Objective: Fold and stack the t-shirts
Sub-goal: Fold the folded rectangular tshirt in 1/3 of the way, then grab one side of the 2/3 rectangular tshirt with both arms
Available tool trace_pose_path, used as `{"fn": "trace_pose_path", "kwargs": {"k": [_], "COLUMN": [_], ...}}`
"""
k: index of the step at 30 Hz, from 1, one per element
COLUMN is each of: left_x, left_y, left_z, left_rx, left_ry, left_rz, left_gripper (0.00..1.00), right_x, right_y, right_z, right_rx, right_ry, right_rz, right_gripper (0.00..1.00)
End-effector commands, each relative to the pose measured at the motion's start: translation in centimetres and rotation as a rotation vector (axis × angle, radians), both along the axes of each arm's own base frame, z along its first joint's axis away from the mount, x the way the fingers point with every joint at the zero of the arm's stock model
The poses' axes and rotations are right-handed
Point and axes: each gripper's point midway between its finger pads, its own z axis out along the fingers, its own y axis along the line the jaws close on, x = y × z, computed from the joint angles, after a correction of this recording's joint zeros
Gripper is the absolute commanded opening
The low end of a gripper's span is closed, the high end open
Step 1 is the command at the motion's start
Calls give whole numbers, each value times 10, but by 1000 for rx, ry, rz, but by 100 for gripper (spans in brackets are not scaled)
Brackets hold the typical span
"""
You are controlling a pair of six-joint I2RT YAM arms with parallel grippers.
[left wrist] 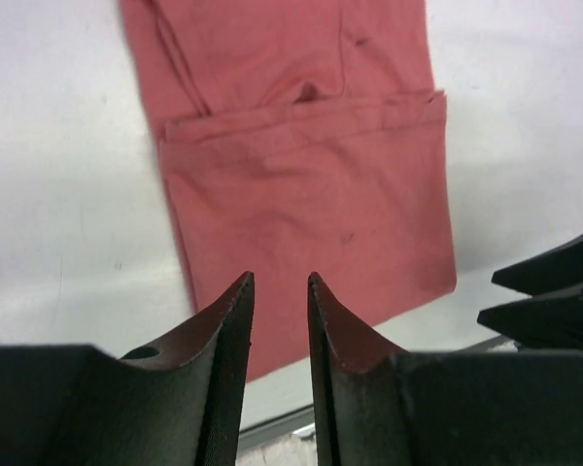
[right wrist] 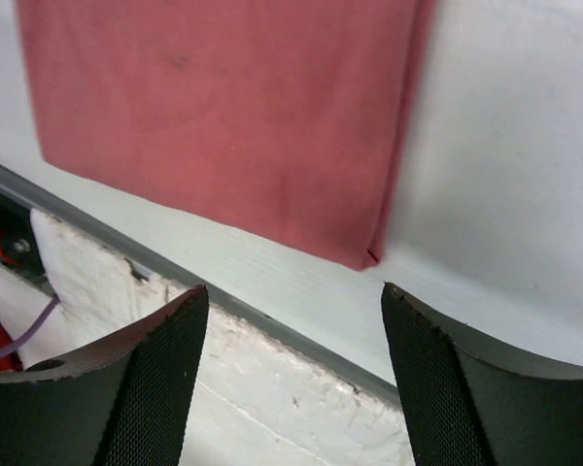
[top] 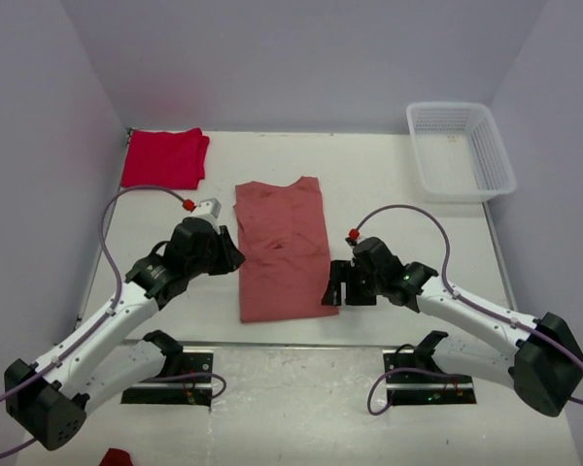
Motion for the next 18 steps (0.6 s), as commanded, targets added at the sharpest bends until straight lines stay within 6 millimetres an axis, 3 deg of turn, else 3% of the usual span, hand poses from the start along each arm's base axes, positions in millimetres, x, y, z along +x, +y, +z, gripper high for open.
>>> {"fn": "trace_pose_path", "kwargs": {"k": [1,8,18], "left_x": [-30,-48,-52], "left_y": [7,9,10], "left_z": [-16,-27,-25], "left_rx": [-31,-24,-33], "left_ry": [96,152,152], "left_rz": [13,-22,-28], "left_gripper": [30,29,29], "right_x": [1,-1,-11], "right_y": [-1,-11,-18], "right_z": [-6,-26,-53], "right_rx": [21,-1,8], "right_ry": [16,48,101], "right_rz": [-76,-159,-226], "right_gripper": [74,75,74]}}
